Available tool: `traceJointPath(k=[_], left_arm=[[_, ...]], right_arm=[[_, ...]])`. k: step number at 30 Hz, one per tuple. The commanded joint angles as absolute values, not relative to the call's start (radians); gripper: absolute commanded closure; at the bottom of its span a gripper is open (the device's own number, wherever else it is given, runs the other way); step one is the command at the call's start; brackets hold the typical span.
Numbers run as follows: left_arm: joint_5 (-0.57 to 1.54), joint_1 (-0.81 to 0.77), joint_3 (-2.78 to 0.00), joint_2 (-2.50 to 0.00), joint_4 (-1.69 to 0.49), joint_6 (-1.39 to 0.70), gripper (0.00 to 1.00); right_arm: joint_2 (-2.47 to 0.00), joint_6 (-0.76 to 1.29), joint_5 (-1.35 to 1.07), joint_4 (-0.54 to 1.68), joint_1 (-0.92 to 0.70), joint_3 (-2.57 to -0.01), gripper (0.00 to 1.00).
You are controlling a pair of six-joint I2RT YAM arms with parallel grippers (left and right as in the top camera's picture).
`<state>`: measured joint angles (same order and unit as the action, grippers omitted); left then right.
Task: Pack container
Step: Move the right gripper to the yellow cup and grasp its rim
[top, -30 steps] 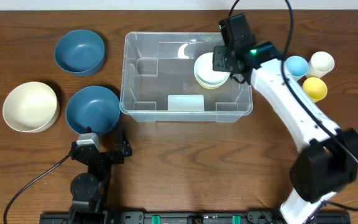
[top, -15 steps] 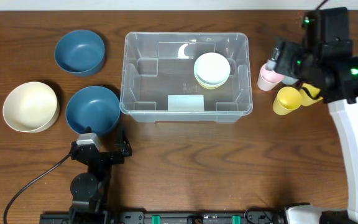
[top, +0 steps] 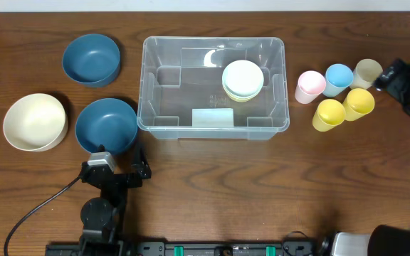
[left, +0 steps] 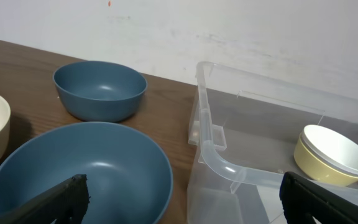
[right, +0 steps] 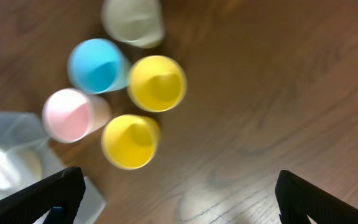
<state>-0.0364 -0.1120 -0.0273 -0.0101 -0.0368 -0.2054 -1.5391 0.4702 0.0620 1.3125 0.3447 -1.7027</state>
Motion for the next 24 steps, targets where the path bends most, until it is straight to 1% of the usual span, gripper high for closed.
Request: traceJointPath(k=[1,4,7,9,14,24], left_arm=[[-0.052,-0.105,-0.004,-0.004,-0.070,-0.192,0.02],[-0.052,-0.105,-0.004,-0.004,-0.070,-0.192,0.02],[-0.052,-0.105,-0.004,-0.004,-0.070,-0.192,0.02],[-0.052,-0.105,-0.004,-0.004,-0.070,-0.192,0.02],[-0.052,-0.105,-0.004,-0.004,-0.070,-0.192,0.02],[-0.052,-0.105,-0.004,-0.004,-0.070,-0.192,0.02]], right_arm=[[-1.593,0.498,0.034,1.298,0.419,-1.660,0.01],[-1.637,0.479,-0.028,1.281,0.455,-1.630,0.04],[-1.676,0.466,-0.035,1.260,0.456,-1.600,0.03],[-1.702,0.454,-0.041,1.222,0.456,-1.576,0.04],[-1.764,0.448,-0.075,1.097,0.456,-1.506,0.08],[-1.858,0.455,-0.091,0.929,0.450,-1.475,0.24]])
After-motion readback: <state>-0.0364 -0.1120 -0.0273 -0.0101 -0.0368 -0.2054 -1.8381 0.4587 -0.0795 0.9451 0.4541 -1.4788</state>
